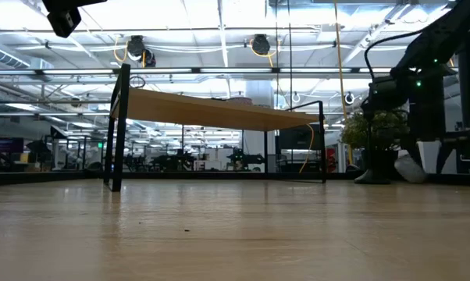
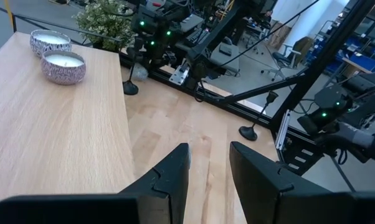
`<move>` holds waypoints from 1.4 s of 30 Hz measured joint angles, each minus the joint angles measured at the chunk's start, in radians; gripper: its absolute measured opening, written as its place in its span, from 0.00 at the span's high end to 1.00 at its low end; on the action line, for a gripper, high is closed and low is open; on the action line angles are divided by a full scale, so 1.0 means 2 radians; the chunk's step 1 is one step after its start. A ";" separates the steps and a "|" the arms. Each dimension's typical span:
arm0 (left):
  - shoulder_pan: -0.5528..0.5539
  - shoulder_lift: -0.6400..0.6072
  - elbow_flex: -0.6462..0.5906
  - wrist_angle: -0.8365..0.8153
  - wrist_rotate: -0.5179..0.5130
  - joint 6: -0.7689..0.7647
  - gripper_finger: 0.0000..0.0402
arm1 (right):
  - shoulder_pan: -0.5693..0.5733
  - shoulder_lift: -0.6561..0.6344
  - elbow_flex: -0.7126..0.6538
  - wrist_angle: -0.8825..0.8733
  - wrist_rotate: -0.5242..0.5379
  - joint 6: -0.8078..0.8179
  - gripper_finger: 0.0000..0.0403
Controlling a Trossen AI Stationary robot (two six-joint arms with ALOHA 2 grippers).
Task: Pick & Place candle stick holders
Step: Put the blue scented candle on the shelf
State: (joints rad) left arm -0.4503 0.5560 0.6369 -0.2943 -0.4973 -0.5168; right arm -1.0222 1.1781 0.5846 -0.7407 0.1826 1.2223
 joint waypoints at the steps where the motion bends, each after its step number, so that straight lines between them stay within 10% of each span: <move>1: 0.000 0.000 0.000 0.000 0.000 -0.001 0.70 | 0.001 0.000 -0.002 0.002 -0.002 0.000 0.74; 42: 0.000 0.000 0.000 0.000 -0.002 -0.002 0.70 | -0.006 -0.016 0.000 0.033 0.001 -0.016 0.77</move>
State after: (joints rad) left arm -0.4503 0.5562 0.6369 -0.2941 -0.5003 -0.5208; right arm -1.0335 1.1455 0.5854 -0.6754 0.1838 1.1906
